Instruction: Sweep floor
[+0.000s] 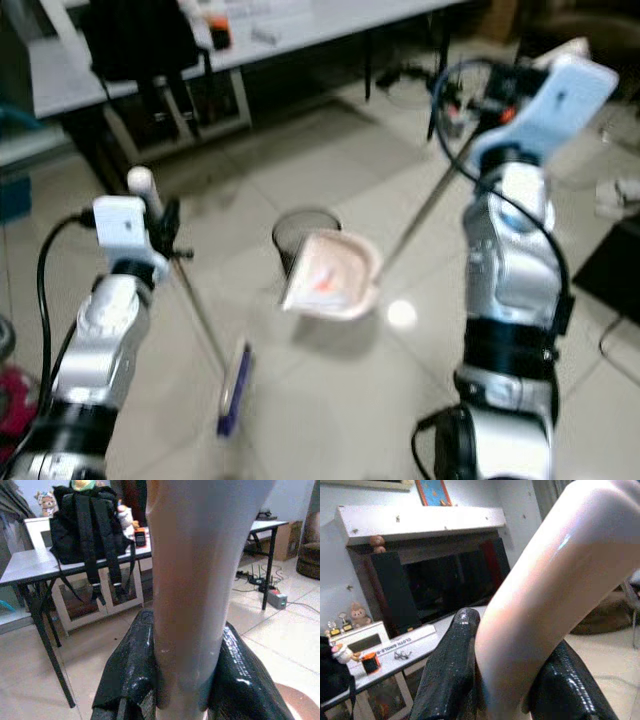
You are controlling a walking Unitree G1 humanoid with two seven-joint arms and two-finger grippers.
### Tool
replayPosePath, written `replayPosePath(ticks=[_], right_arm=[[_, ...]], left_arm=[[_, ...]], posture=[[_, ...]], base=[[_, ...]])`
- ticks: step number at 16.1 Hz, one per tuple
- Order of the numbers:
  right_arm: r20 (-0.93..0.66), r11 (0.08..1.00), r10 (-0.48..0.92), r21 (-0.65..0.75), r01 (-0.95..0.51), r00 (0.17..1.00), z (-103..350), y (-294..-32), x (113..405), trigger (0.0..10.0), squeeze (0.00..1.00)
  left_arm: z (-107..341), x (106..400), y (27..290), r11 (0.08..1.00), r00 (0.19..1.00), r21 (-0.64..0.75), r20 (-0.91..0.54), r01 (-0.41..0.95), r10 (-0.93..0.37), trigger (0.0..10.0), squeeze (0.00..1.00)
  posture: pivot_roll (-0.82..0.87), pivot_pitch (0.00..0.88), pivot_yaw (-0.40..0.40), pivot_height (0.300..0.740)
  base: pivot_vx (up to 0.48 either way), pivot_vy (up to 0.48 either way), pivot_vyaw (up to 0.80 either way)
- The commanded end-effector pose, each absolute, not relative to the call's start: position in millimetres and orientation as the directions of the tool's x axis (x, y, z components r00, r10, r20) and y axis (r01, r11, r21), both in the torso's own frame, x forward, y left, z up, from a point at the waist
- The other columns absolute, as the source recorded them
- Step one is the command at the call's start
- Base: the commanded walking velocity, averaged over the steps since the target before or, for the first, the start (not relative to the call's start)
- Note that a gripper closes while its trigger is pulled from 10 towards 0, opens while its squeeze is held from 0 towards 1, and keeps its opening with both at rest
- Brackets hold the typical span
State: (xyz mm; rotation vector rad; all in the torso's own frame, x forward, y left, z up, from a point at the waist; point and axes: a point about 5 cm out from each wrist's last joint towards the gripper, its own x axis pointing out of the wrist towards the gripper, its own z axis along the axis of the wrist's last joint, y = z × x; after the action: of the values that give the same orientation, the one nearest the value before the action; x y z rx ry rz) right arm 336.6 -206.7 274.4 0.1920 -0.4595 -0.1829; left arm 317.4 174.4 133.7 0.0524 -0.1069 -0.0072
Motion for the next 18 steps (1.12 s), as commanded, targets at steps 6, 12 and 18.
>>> replayPosePath(ticks=[6,12,18], right_arm=[[0.503,0.968,-0.183,0.242,0.066,0.845,290.3,-194.6,334.1,10.0,0.0],[0.498,0.968,-0.194,0.238,0.081,0.845,289.2,-197.6,334.5,10.0,0.0],[0.504,0.97,-0.19,0.228,0.082,0.842,287.6,-197.2,334.0,10.0,0.0]], left_arm=[[141.0,317.3,182.8,0.997,0.991,0.081,0.135,-0.021,0.01,10.0,0.0],[140.7,317.6,181.6,0.997,0.99,0.076,0.137,-0.021,0.01,10.0,0.0],[140.2,317.1,180.9,0.997,0.99,0.074,0.141,-0.02,0.01,10.0,0.0]], posture=[[-0.03,0.04,0.091,0.74],[-0.03,0.031,0.09,0.74],[-0.03,0.021,0.086,0.74]], base=[[0.386,0.0,0.0],[0.385,0.0,-0.5],[0.384,0.0,0.0]])
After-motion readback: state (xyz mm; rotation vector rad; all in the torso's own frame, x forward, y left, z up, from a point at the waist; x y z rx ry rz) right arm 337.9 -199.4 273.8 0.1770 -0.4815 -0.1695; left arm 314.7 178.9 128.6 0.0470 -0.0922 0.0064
